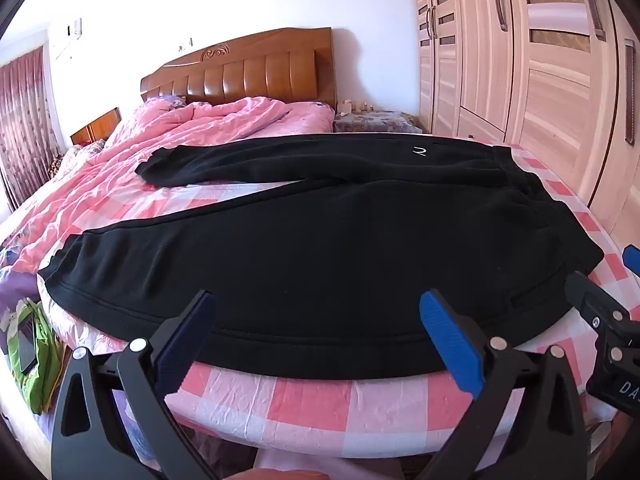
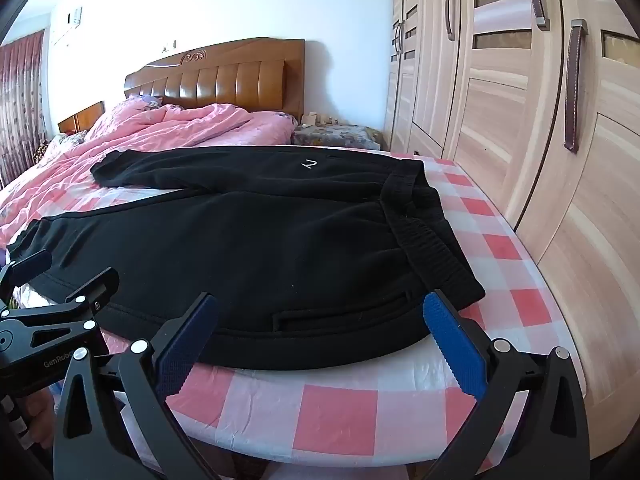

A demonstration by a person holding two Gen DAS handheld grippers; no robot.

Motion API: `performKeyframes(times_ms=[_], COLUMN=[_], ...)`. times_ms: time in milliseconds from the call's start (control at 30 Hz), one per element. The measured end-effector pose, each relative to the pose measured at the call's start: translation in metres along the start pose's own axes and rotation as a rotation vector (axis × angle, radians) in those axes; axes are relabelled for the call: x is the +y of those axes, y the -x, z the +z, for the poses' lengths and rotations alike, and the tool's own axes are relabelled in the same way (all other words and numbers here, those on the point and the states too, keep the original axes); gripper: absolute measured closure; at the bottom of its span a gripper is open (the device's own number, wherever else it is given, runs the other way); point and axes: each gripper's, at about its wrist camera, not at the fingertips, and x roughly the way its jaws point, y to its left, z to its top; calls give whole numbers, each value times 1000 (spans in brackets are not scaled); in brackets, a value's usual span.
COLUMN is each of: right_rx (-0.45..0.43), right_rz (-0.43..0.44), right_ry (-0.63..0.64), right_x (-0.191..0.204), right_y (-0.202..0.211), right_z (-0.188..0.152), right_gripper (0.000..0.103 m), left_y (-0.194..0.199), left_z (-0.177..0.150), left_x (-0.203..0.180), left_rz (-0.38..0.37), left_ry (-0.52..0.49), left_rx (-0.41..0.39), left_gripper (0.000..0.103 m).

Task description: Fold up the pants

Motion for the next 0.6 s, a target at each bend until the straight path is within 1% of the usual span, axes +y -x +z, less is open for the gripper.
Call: performKeyframes(times_ms=[200,600], right_rx=[10,17], right_rz=[16,24], right_ry=[-13,-23], right_x=[-1,-3], right_y=[-1,-1], right_z=[-1,0], right_gripper=[4,4], left_y=[2,-1], left_z=[3,-3], left_x=[-1,2], left_rz=[0,0], left_ry=[4,2], left_rx=[8,18], left_gripper=[1,1])
